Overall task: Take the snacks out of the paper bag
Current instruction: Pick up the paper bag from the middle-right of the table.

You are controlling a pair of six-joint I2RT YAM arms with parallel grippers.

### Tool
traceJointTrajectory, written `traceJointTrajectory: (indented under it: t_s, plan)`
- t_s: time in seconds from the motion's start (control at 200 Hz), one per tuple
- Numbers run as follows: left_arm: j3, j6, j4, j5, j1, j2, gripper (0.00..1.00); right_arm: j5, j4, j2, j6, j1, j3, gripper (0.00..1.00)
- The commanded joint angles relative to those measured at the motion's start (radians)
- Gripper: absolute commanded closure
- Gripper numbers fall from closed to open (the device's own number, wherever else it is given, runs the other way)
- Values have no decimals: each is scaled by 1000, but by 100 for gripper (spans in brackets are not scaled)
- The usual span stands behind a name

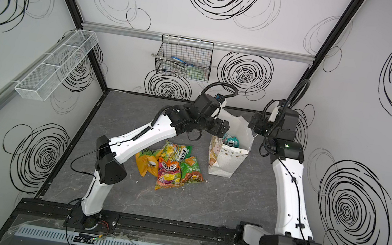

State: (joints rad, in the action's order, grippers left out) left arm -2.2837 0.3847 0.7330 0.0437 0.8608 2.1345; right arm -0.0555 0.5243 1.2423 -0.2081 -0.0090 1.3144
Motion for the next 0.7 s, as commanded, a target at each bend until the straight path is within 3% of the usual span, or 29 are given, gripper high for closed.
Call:
traceJointTrajectory:
  t_s: [0.0, 0.125, 0.265, 0.41, 0.57, 0.695]
  plan:
    - [-18, 39, 45, -85, -20, 32, 20, -87, -33, -1, -45, 0, -82, 11]
    - [-17, 62, 41, -144, -33, 58, 36, -163, -71, -3, -101, 9, -140, 22]
    - [-19, 48, 20, -135, -50, 46, 67, -158, -118, -61, -181, 83, -223, 24]
    - [-35, -61, -21, -117, -84, 17, 100, -130, -226, -152, -332, 181, -346, 24]
    - [-36, -210, -154, -119, -110, -31, 100, -125, -389, -204, -455, 235, -473, 18]
    - [2, -452, -282, -43, -49, -94, 100, -143, -471, -161, -495, 234, -519, 14]
